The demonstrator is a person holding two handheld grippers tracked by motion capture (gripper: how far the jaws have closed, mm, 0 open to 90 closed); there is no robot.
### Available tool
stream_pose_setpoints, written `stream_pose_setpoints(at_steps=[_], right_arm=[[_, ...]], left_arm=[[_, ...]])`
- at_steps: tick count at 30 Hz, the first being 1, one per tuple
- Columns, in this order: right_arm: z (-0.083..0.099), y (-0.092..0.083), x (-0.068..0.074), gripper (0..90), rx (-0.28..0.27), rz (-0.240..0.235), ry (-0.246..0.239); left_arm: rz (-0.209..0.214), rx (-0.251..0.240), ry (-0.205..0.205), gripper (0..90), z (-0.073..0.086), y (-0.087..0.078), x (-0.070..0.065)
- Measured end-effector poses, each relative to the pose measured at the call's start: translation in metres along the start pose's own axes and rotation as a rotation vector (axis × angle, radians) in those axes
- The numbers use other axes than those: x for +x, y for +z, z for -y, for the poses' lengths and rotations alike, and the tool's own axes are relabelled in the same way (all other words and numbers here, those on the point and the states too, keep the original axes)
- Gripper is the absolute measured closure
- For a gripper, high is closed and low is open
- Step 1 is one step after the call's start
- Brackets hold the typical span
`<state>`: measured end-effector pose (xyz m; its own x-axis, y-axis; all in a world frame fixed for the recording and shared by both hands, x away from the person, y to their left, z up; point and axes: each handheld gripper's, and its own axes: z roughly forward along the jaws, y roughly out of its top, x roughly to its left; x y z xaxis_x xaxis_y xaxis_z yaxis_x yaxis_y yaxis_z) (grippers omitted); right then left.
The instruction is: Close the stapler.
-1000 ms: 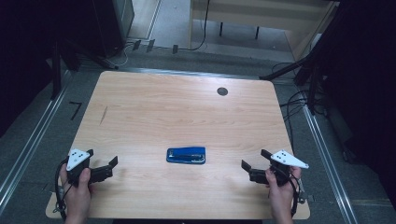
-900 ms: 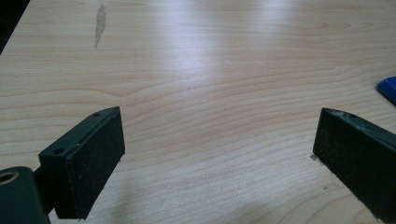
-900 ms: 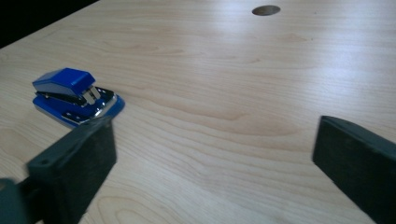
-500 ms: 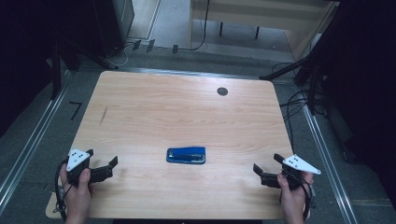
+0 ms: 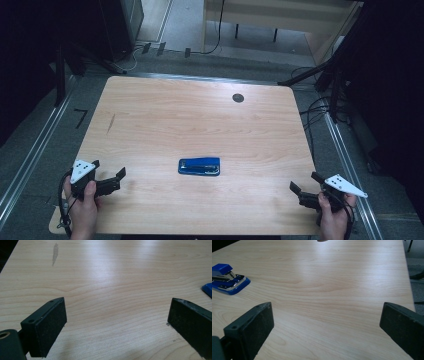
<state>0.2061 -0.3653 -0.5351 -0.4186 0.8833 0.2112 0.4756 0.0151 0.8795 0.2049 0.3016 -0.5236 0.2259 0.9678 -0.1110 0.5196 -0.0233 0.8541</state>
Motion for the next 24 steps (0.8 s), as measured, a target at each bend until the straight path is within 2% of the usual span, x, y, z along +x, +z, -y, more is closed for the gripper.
stream_pose_setpoints(at_steps=[4,9,18,24], right_arm=[[0.007,-0.010,-0.011,0.0,0.003,0.016,0.003],[0.014,-0.015,-0.018,0.0,0.001,0.016,0.008],[0.019,-0.009,-0.015,0.0,0.019,-0.008,-0.018],[0.019,-0.009,-0.014,0.0,0.031,-0.007,-0.023]], left_arm=[[0.001,-0.006,0.000,2.6,0.000,-0.001,0.000],[-0.002,-0.006,-0.004,2.5,0.000,-0.001,0.000],[0.005,-0.008,-0.036,2.5,0.000,-0.001,0.004],[0.006,0.001,-0.032,2.5,0.000,0.000,0.003]])
